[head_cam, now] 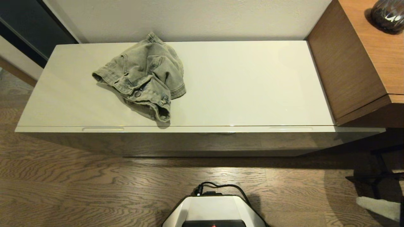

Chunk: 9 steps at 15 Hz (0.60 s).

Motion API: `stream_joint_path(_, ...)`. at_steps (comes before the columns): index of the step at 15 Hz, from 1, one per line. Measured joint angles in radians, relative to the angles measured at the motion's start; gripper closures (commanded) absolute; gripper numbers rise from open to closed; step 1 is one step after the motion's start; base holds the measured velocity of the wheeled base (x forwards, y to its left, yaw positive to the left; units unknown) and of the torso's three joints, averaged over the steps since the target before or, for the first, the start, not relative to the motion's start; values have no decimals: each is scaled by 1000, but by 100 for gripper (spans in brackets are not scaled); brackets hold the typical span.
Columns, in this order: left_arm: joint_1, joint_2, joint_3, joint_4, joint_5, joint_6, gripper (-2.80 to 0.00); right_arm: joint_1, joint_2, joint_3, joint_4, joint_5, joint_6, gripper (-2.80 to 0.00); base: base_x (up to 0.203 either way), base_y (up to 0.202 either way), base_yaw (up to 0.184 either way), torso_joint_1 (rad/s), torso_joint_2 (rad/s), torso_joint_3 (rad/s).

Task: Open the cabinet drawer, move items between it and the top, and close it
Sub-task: Open the drawer

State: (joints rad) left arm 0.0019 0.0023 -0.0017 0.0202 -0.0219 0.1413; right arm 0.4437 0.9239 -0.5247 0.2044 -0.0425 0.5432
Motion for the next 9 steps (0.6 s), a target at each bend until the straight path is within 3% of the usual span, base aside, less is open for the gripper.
stream_joint_path(5, 1, 0, 0, 0, 3, -3, 0, -16, 320, -24, -280, -108, 92, 0, 0, 0, 0, 0, 0, 0)
stream_joint_path(9, 0, 0, 1, -3, 7, -9, 0, -29, 549, -141, -478, -173, 174, 0, 0, 0, 0, 0, 0, 0)
